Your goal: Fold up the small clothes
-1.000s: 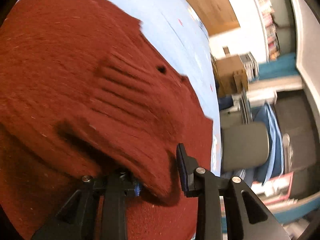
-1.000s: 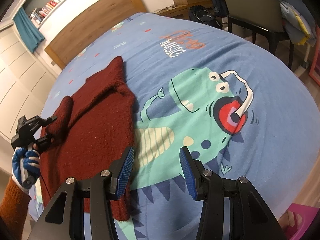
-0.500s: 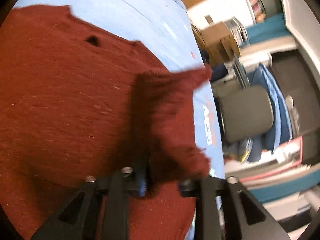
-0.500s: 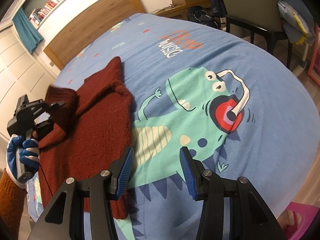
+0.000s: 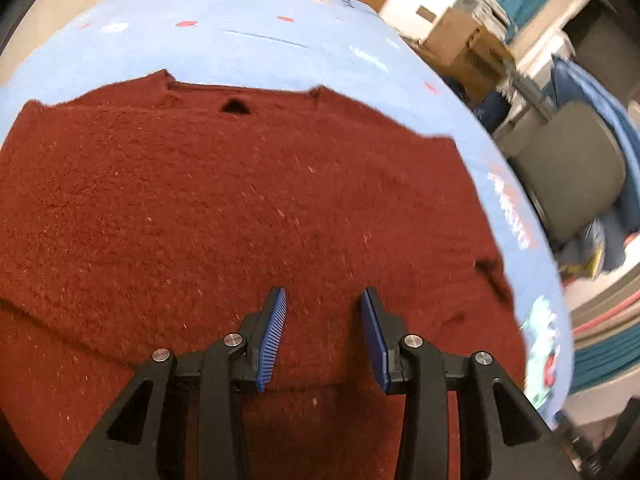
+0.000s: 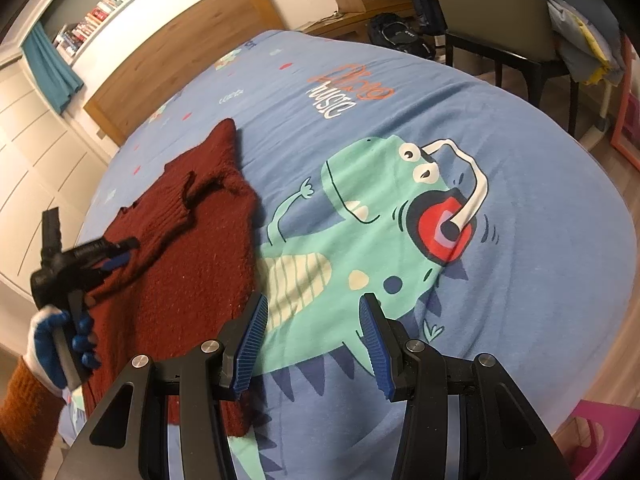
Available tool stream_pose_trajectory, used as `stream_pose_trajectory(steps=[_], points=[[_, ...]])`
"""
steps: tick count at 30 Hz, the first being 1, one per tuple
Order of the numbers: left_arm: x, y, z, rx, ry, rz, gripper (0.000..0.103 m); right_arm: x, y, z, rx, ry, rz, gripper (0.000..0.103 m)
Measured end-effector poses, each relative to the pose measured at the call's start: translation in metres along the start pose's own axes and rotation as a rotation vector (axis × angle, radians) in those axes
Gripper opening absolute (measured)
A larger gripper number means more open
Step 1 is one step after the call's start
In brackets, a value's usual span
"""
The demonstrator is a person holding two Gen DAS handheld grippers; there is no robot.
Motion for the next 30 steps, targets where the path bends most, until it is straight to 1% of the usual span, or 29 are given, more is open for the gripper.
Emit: stream_pose_trajectory(steps=[1,3,4,6,7,9,10,13,15,18,19,20,21,22,23,26,28,30], points=[[-0.005,-0.001,-0.006,0.009,0.034,0.01,0.051,-0.001,0.0,0.001,0.0,-0.001,0.002,0.049],[-0.015,0.0,-0.017,-0.005,0.066,0.033,0.062,-0.002,0.001,0.002,0.002,0.0,0.005,0.049],[-0.023,0.0,-0.025,-0.011,0.094,0.045,0.062,-0.002,0.001,0.003,0.004,0.001,0.004,0.049],[-0.028,-0.005,-0.029,0.02,0.152,0.025,0.062,-0.001,-0.001,0.006,0.007,-0.002,0.001,0.049],[-0.027,-0.008,-0.029,0.032,0.16,0.011,0.062,-0.001,-0.001,0.008,0.008,-0.006,-0.001,0.049],[-0.019,-0.015,-0.02,0.054,0.138,-0.019,0.062,0.001,-0.003,0.009,0.007,-0.013,-0.004,0.049],[-0.014,-0.015,-0.012,0.072,0.125,-0.038,0.062,0.001,-0.004,0.009,0.005,-0.014,-0.006,0.049],[0.005,-0.023,0.027,0.162,0.099,-0.086,0.062,0.003,-0.006,0.01,0.002,-0.015,-0.01,0.049],[0.019,-0.03,0.059,0.242,0.076,-0.121,0.062,0.003,-0.006,0.012,0.003,-0.018,-0.011,0.049],[0.026,-0.041,0.1,0.348,0.039,-0.161,0.062,0.004,-0.004,0.018,0.01,-0.024,-0.011,0.049],[0.024,-0.044,0.114,0.379,0.019,-0.168,0.062,0.003,-0.004,0.021,0.012,-0.028,-0.009,0.049],[0.018,-0.045,0.131,0.404,-0.018,-0.158,0.062,0.003,-0.003,0.023,0.015,-0.031,-0.007,0.049],[0.022,-0.041,0.134,0.408,-0.038,-0.143,0.062,0.002,-0.002,0.026,0.017,-0.036,-0.004,0.049],[0.013,-0.041,0.142,0.401,-0.061,-0.12,0.062,0.001,-0.001,0.028,0.019,-0.039,0.0,0.049],[0.003,-0.037,0.146,0.381,-0.081,-0.1,0.062,0.0,0.0,0.03,0.022,-0.041,0.003,0.049],[-0.01,-0.037,0.146,0.317,-0.146,-0.086,0.062,-0.001,0.0,0.037,0.027,-0.057,0.007,0.049],[-0.013,-0.041,0.143,0.289,-0.156,-0.077,0.062,0.0,-0.002,0.04,0.029,-0.065,0.004,0.049],[-0.015,-0.047,0.141,0.282,-0.144,-0.076,0.062,0.002,-0.004,0.043,0.033,-0.065,0.0,0.049]])
Point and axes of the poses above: each gripper's, at about its wrist camera, not at the fingertips, and y roughly the way its jaws point, z to its left, x to its top, the point moved 9 cm from there along y, roughly the way its jaws point, and after that the axes turned 8 degrees about -z, right-handed, at the moved point
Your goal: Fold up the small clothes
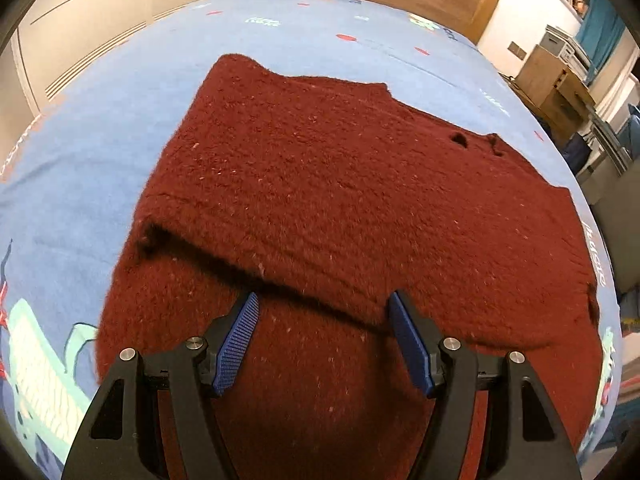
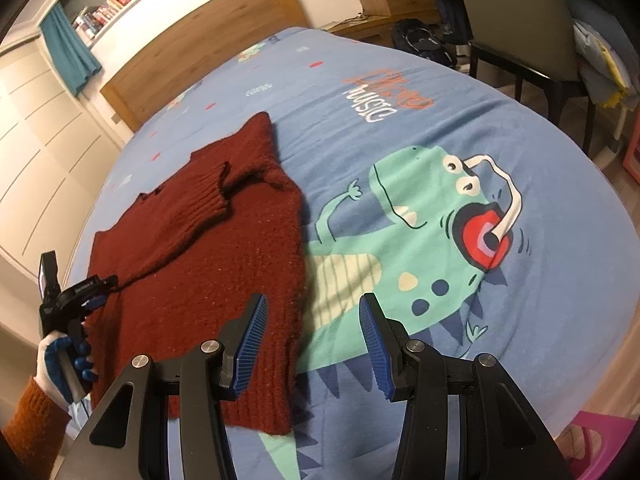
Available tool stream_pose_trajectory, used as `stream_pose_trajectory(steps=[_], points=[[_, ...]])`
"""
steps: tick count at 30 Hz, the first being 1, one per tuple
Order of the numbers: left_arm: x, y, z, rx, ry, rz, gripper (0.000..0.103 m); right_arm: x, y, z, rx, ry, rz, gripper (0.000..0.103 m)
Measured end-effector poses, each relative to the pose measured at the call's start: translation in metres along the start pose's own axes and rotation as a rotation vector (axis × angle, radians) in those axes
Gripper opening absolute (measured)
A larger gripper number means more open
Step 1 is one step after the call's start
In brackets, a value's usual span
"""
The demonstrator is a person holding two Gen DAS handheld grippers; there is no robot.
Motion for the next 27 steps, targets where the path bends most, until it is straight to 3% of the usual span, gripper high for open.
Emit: stream_pose_trajectory(steps=[12,19,27], points=[[0.003,-0.068,0.036,-0.002,0.029,-0.024,0.062,-0.002,-0.021,0.019,0.033,-0.007,-0.024,0.049],[-0.009,-0.114,0.086,0.002,-0.03,-0.018,0.062,-0.009,-0.033,0.025,0.052,0.004,-0.027,0.049],[-0.031,-0.146,0.111,-0.023,-0.086,0.008,0.062,-0.027,-0.029,0.027,0.074,0.022,0.012,0.049]])
Point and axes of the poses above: each gripper's, at about its wrist camera, not at the fingertips, and y roughly the way its jaws point, z to its left, x to its top, the point moved 9 cm from there along y, roughly the way its jaws point, and after that the axes turned 8 degrees about -z, right-handed, at the moved point
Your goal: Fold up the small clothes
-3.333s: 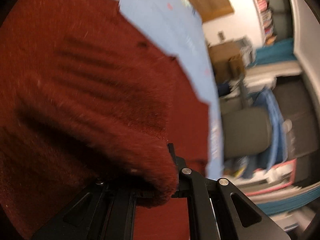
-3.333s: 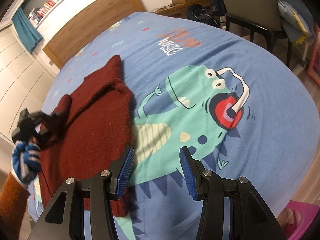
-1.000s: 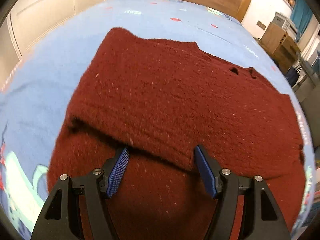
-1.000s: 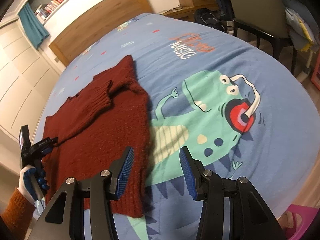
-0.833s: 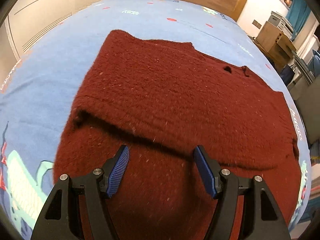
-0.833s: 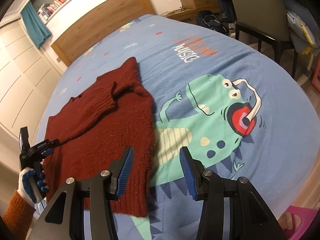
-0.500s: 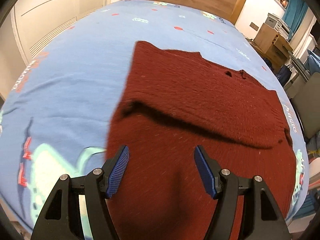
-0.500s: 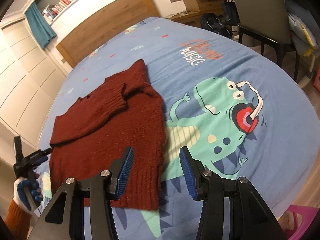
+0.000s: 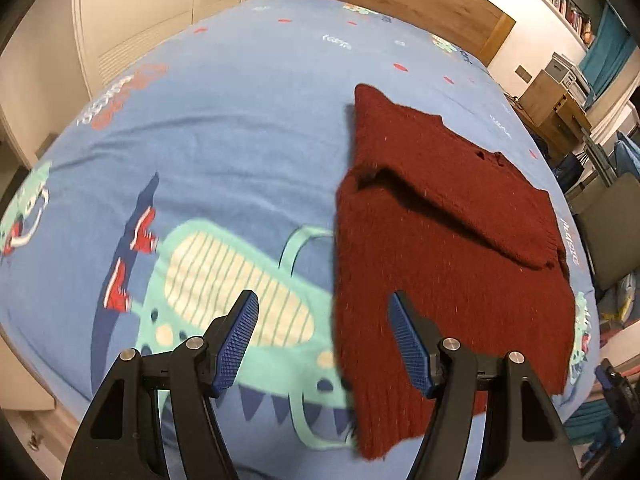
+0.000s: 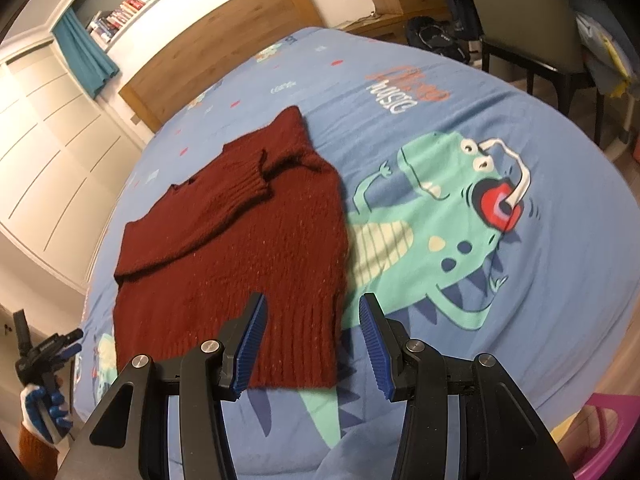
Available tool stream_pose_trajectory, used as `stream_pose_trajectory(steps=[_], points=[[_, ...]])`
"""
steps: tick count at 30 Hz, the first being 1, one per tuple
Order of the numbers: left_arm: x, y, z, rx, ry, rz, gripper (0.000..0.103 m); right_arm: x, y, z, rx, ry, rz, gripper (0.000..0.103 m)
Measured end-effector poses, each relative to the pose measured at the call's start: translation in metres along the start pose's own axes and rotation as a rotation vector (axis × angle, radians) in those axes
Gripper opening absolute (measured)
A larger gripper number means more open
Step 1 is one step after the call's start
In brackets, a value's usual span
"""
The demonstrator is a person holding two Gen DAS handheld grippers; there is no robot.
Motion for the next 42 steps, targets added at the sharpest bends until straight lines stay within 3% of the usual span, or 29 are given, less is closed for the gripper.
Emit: stream_pose_trajectory(steps=[17,26,38,42], points=[[-0.083,0.045,-0.026,-0.089,-0.021,0.259,0.062,-0.03,0.042,-0.009,0.047,0.028,0.157,0.049],[-0.091,0.054,-0.042,-0.201,-0.061,0.294,0.062,-0.042,0.073,-0.01,0.088,0.04,0.246,0.049],[-0.09,0.055,-0.062,-0.428,-0.236,0.319,0.061,-0.057,0.096,0.003,0.201,0.075,0.348,0.051],[-0.089,0.058,-0.07,-0.456,-0.225,0.329,0.054,-0.058,0.098,0.006,0.236,0.092,0.358,0.043]])
Point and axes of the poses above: each gripper's, at about its wrist camera, not at the fingertips, and y roughly the way its jaws point, z to its left, x to its top, the point moved 9 cm from there along y, roughly the way its jaws point, and after that the axes turned 8 degrees about -z, right-handed, at the moved point
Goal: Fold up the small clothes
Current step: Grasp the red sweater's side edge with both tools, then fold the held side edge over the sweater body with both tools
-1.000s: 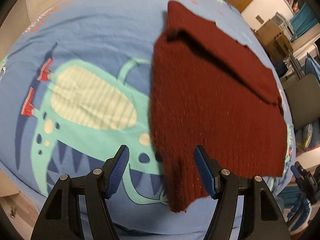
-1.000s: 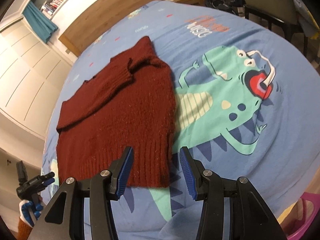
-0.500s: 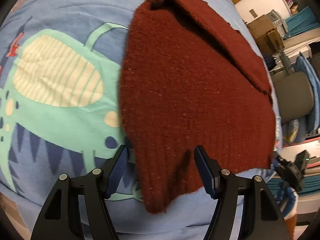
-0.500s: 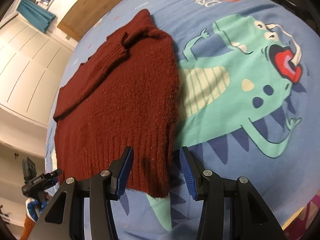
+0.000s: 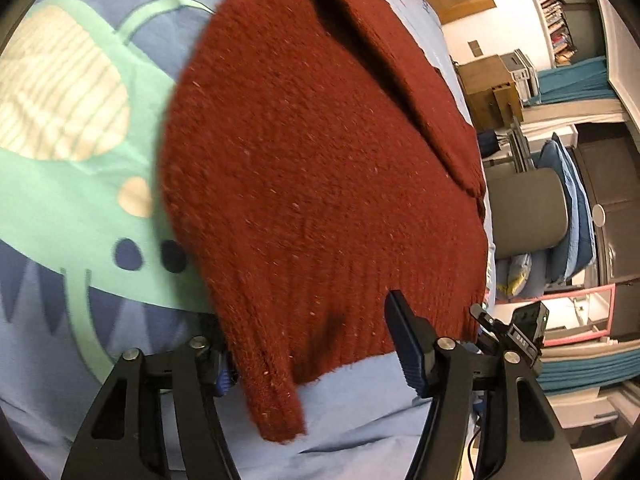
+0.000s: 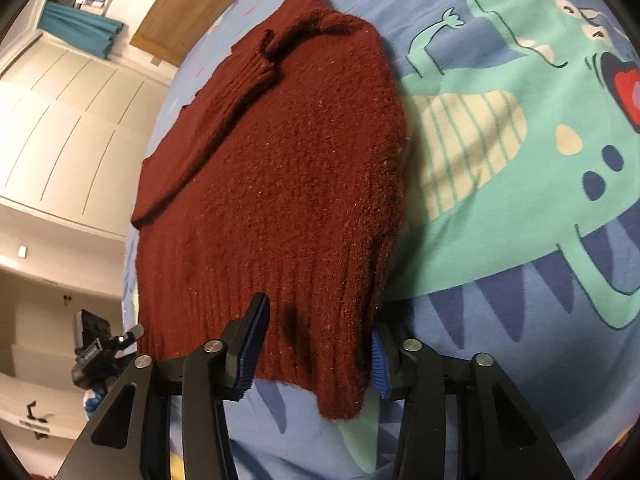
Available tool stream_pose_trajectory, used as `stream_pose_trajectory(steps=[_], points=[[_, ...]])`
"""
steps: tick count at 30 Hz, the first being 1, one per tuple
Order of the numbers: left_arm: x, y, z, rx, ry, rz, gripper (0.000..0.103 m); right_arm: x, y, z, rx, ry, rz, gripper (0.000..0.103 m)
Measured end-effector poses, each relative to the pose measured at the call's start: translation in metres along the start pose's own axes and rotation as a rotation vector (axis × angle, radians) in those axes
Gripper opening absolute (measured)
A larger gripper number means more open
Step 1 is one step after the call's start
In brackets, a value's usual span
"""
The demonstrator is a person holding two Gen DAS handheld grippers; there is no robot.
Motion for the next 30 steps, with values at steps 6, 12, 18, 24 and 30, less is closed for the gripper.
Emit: stream_pose_trajectory(steps=[6,12,18,24,30], points=[[0.002,-0.003,0.012,-0.002,-0.03,-0.003,0.031,-0.001,0.004,-0.002,0.03,0.039,0.022,0.022],[0.005,-0.013,0.022,0.01,-0.049,-0.019,0.008,-0.001,0.001,-0.002,0.067,0.067,0.024,0.011],[0.027,-0.027,0.006,-0.03,-0.02,-0.085,0.007,0.018,-0.011,0.012,0.114,0.069,-0.037,0.01],[0.074,-0.057,-0.03,-0.101,0.03,-0.185,0.007,0.058,-0.033,0.042,0.162,0.025,-0.124,0.01],[0.123,-0.073,-0.061,-0.13,0.082,-0.271,0.007,0.123,-0.054,0.078,0.199,-0.021,-0.246,0.01]])
Point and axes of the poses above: each gripper's, at about its wrist camera, not at the fingertips, and y roughly the way its jaws point, z to its left, x to its top, the point moved 9 cm from there along y, roughly the way its jaws point, and after that the axes turned 8 degrees about -z, right-handed, at the moved point
